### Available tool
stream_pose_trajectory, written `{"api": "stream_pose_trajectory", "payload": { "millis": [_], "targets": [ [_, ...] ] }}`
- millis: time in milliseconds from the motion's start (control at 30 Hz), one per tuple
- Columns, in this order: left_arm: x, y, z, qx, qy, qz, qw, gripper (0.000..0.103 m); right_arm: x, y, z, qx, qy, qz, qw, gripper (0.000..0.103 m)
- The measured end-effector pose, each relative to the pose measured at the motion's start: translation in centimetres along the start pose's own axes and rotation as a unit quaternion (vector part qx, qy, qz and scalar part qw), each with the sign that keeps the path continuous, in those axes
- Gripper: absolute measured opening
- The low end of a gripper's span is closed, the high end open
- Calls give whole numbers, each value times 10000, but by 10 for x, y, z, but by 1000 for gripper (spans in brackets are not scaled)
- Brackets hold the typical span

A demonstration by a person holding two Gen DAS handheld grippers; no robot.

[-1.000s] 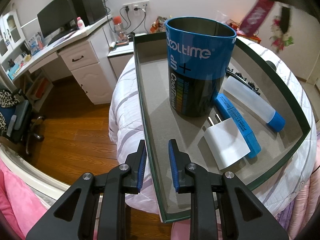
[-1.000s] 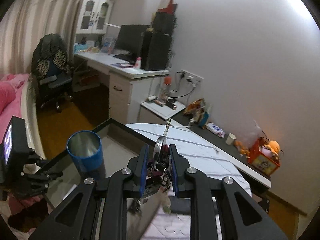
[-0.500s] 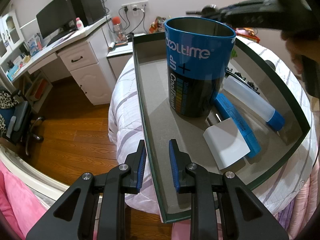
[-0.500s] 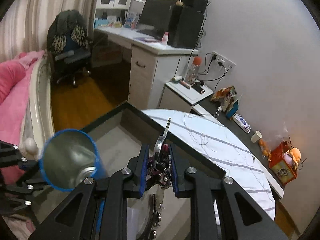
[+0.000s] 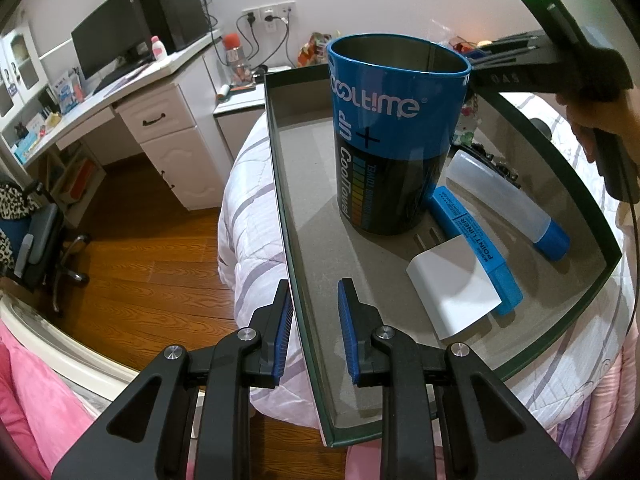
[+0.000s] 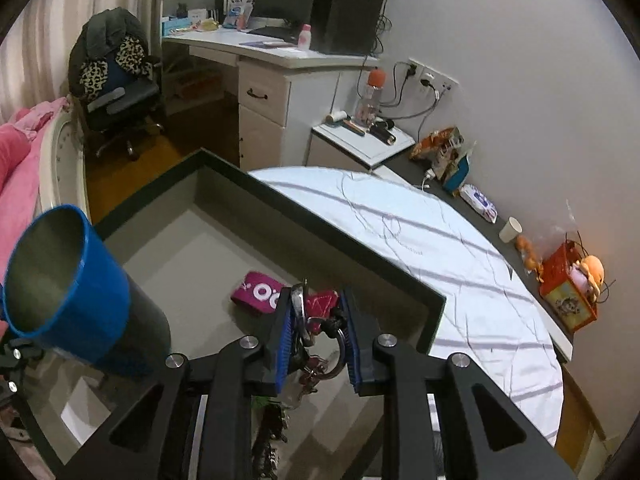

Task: Organize rigid objects
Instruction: 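Lower the keys into the tray with the right tool and open it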

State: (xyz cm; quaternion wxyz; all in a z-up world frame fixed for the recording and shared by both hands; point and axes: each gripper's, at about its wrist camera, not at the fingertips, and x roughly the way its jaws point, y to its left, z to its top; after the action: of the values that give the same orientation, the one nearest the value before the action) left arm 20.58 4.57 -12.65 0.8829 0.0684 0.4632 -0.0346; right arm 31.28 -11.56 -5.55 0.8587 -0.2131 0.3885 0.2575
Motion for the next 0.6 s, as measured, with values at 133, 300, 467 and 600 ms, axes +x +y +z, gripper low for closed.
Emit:
{"api": "stream_pose_trajectory", "payload": {
  "millis": [133,300,467,600],
  "targets": [
    [0,0,0,3,1,1,10000,22,-2,-2,-4,40,48,-83,9999,30],
    [0,0,0,-2,0,2,10000,22,-12,-10,-5,184,-112,-101,9997,41],
    [0,1,0,-5,3,3,10000,21,-29,-13,-5,218,-287,-135,9993,41],
    [-1,2,-1,-9,6,15,10000,21,-47,-20,-11,371,-427,-144,9983,46]
  ]
}}
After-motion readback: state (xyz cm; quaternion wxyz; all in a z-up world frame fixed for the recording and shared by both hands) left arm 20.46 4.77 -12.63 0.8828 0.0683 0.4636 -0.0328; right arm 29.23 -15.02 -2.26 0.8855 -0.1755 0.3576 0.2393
